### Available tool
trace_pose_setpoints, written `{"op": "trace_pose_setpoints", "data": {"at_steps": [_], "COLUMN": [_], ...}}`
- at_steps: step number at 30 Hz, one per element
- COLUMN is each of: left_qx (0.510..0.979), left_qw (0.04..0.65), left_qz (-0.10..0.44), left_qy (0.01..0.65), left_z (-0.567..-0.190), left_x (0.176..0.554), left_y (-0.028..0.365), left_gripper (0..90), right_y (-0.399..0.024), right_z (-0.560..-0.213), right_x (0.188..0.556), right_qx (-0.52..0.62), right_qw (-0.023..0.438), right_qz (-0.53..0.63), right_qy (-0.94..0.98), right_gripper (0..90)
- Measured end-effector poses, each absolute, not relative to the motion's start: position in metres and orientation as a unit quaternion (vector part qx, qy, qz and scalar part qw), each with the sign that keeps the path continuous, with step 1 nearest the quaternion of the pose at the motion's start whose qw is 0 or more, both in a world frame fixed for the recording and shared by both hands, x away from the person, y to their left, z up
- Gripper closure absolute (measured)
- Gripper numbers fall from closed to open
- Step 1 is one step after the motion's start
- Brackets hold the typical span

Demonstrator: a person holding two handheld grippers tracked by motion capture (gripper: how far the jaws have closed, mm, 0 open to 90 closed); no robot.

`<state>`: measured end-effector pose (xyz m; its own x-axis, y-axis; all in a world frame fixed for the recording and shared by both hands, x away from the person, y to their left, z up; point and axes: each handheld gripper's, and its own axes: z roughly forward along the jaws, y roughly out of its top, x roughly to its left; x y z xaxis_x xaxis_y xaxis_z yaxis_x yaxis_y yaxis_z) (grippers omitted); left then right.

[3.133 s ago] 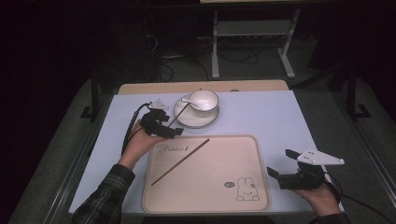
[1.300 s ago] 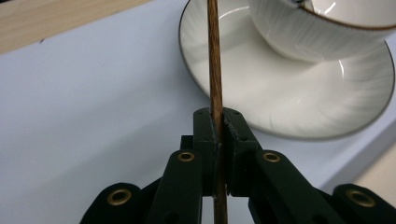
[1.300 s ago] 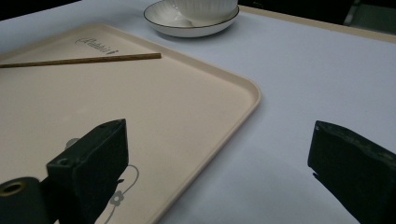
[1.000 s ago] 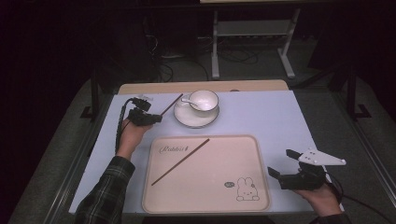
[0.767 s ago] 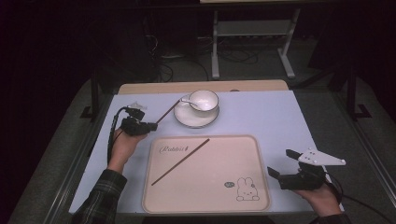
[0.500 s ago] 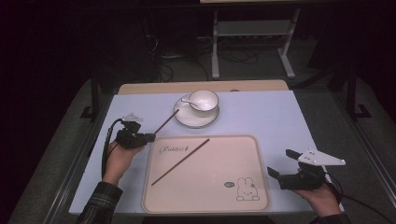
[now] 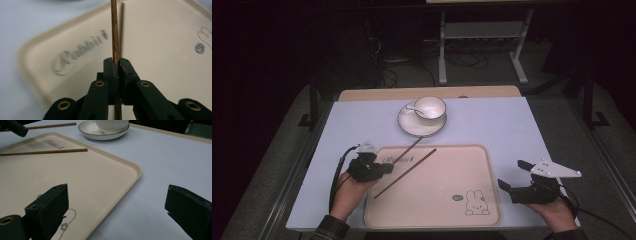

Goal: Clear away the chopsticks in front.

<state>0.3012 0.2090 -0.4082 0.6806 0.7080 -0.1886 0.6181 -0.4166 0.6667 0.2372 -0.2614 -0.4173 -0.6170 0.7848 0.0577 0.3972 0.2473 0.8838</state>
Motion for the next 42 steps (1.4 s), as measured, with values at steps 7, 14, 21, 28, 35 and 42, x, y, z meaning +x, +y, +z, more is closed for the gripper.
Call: {"op": "trace_pose_setpoints", "data": {"at_steps": [7, 14, 21, 28, 35, 42], "left_qx": [0.863, 0.866, 0.866, 0.861, 0.869, 0.879], "left_qw": [0.338, 0.332, 0.331, 0.363, 0.379, 0.376], "left_qz": [0.039, 0.04, 0.043, 0.05, 0.044, 0.027], "left_qy": [0.374, 0.372, 0.371, 0.354, 0.314, 0.292], "left_z": [-0.429, -0.436, -0.436, -0.418, -0.409, -0.426], "left_x": [0.3, 0.303, 0.302, 0.308, 0.331, 0.359], "left_y": [0.179, 0.176, 0.175, 0.171, 0.143, 0.102], "left_gripper": [84.1, 82.3, 81.2, 78.1, 89.4, 89.4], "right_y": [-0.262, -0.262, -0.262, -0.262, -0.26, -0.261], "right_z": [-0.418, -0.418, -0.418, -0.418, -0.418, -0.419], "right_x": [0.238, 0.238, 0.238, 0.238, 0.238, 0.238], "right_qx": [0.388, 0.388, 0.388, 0.389, 0.388, 0.391], "right_qw": [0.204, 0.203, 0.203, 0.203, 0.203, 0.201], "right_qz": [0.474, 0.474, 0.474, 0.475, 0.473, 0.473], "right_qy": [0.764, 0.764, 0.764, 0.763, 0.764, 0.763], "right_gripper": [4.5, 4.5, 4.5, 4.5, 4.5, 4.5]}}
